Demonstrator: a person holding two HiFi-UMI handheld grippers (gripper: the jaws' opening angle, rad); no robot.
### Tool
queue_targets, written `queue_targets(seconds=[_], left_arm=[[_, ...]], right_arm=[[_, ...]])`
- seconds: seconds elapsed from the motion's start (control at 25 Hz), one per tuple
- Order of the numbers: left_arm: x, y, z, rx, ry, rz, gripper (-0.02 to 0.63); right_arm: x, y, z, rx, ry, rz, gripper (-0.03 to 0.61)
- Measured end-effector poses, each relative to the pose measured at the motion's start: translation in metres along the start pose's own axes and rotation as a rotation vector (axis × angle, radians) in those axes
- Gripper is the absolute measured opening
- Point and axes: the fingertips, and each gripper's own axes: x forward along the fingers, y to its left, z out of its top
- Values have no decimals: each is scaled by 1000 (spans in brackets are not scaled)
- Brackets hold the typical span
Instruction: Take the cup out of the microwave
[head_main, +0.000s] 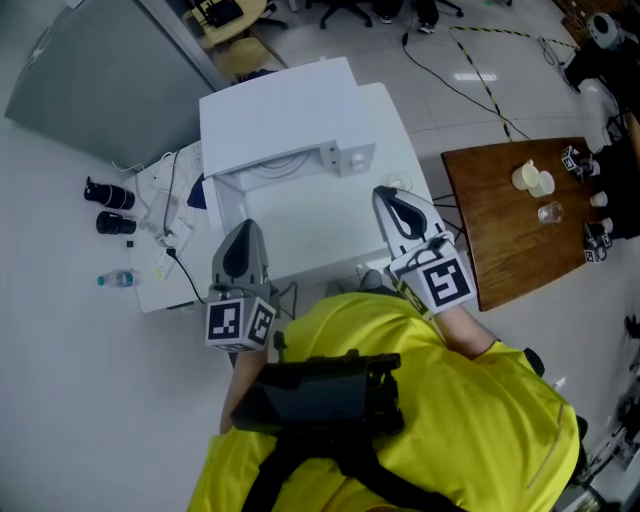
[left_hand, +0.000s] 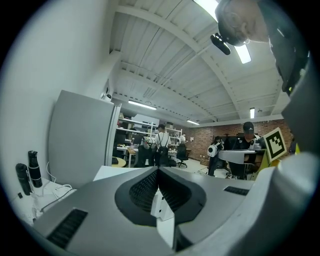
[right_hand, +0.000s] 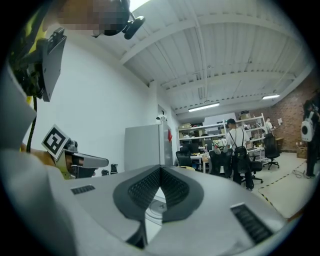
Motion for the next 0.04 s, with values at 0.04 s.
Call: queue_targets(seconds=[0.04], left_arm=[[0, 0, -1, 2, 4, -1, 3]], right_arm=[[2, 1, -1, 3, 2, 0, 3]])
